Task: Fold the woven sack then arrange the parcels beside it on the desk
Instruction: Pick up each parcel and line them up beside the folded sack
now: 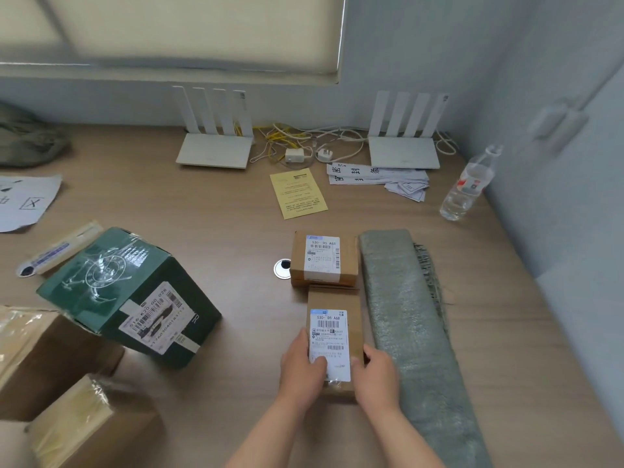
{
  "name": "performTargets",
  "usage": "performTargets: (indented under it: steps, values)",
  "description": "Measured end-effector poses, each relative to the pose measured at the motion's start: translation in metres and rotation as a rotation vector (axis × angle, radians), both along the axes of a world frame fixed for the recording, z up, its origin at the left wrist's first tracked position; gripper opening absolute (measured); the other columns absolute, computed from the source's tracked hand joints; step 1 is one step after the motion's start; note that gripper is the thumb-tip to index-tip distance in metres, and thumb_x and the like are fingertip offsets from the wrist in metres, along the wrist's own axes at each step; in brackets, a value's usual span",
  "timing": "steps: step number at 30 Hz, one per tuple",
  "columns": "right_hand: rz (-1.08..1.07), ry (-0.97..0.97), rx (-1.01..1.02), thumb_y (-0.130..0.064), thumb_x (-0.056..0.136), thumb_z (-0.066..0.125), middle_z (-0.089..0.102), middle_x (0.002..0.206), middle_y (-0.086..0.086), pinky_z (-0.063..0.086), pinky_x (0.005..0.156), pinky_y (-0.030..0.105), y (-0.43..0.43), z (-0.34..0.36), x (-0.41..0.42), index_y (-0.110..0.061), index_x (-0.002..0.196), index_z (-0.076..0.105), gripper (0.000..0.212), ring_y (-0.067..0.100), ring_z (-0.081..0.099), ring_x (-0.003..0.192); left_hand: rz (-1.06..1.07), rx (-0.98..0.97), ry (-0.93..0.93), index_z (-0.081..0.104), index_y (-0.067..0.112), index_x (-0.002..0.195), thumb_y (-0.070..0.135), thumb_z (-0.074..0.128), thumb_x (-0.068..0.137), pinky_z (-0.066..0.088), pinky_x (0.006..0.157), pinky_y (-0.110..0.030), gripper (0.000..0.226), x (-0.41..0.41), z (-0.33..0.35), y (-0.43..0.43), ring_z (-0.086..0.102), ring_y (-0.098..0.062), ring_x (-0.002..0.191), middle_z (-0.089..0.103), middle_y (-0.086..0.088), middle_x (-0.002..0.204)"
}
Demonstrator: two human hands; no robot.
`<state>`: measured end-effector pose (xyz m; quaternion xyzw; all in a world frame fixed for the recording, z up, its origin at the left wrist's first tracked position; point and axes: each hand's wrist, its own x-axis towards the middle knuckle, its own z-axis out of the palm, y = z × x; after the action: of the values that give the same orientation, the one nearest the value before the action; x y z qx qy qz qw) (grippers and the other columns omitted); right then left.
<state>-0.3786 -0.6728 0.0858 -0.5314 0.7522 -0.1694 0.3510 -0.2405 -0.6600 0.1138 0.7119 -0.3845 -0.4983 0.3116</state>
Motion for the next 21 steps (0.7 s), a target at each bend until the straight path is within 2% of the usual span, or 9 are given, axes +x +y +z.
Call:
performTargets:
  steps: [4,6,7,8,11,14,17,19,21]
  values:
    - [-0.014,0.0,-0.041,-0.016,0.087,0.059,0.064,0.088,0.004,0.046,0.072,0.031,0.006,0.02,0.004,-0.014,0.092,0.066,0.009,0.027,0.059,0.085,0.008,0.046,0.047,0.053,0.033,0.097,0.006,0.051,0.091,0.05,0.074,-0.01,0.028,0.008,0.005,0.007,0.064,-0.008,0.099,0.066,0.011,0.105]
    - [-0.029,-0.014,-0.086,-0.014,0.091,0.062,0.062,0.101,0.007,0.043,0.082,0.032,0.013,0.034,0.007,-0.011,0.112,0.065,0.022,0.028,0.058,0.101,0.067,0.057,0.09,0.052,0.032,0.134,0.016,0.054,0.097,0.045,0.101,-0.017,0.041,0.018,0.008,0.017,0.056,-0.013,0.124,0.059,0.007,0.135]
    - [-0.043,-0.026,-0.096,-0.014,0.092,0.062,0.062,0.112,0.009,0.043,0.09,0.033,0.016,0.041,0.01,-0.01,0.124,0.062,0.033,0.027,0.057,0.111,0.099,0.07,0.11,0.041,0.026,0.15,0.018,0.054,0.099,0.038,0.111,-0.024,0.054,0.024,0.011,0.024,0.046,-0.016,0.138,0.049,0.007,0.149]
    - [-0.056,-0.045,-0.104,-0.016,0.093,0.063,0.062,0.123,0.009,0.044,0.098,0.035,0.021,0.047,0.012,-0.01,0.133,0.058,0.042,0.025,0.056,0.118,0.114,0.076,0.136,0.034,0.023,0.155,0.018,0.054,0.1,0.033,0.113,-0.028,0.059,0.032,0.014,0.031,0.039,-0.016,0.145,0.041,0.005,0.156]
    - [-0.103,-0.164,-0.088,-0.02,0.092,0.065,0.06,0.135,0.003,0.044,0.107,0.04,0.039,0.063,0.023,-0.016,0.141,0.053,0.05,0.021,0.056,0.125,0.114,0.036,0.159,0.038,0.024,0.153,0.015,0.055,0.101,0.034,0.108,-0.025,0.056,0.053,0.025,0.054,0.042,-0.015,0.141,0.042,0.003,0.156]
    - [-0.153,-0.327,-0.056,-0.016,0.093,0.065,0.063,0.121,-0.005,0.046,0.096,0.028,0.062,0.081,0.041,-0.018,0.137,0.056,0.045,0.015,0.061,0.114,0.103,-0.004,0.169,0.045,0.025,0.147,0.012,0.058,0.098,0.036,0.099,-0.022,0.052,0.072,0.037,0.08,0.049,-0.012,0.13,0.051,0.001,0.147]
    - [-0.148,-0.439,-0.013,-0.01,0.094,0.064,0.063,0.124,0.003,0.042,0.092,0.023,0.084,0.096,0.068,-0.012,0.135,0.057,0.042,0.011,0.063,0.106,0.094,-0.063,0.16,0.052,0.028,0.135,0.007,0.06,0.096,0.041,0.09,-0.014,0.045,0.09,0.053,0.106,0.053,-0.01,0.125,0.057,0.002,0.139]
    - [-0.112,-0.466,0.022,-0.007,0.093,0.063,0.064,0.124,0.008,0.047,0.095,0.029,0.098,0.099,0.09,-0.007,0.134,0.058,0.041,0.003,0.062,0.098,0.09,-0.106,0.131,0.053,0.03,0.129,0.008,0.062,0.095,0.04,0.091,-0.01,0.041,0.107,0.064,0.123,0.055,-0.01,0.125,0.059,0.005,0.136]
    - [-0.071,-0.492,0.057,-0.007,0.093,0.064,0.065,0.122,0.01,0.05,0.1,0.041,0.113,0.101,0.113,-0.007,0.132,0.059,0.04,0.0,0.06,0.096,0.081,-0.136,0.095,0.054,0.033,0.127,0.011,0.062,0.096,0.038,0.091,-0.005,0.039,0.129,0.075,0.143,0.055,-0.007,0.124,0.059,0.011,0.132]
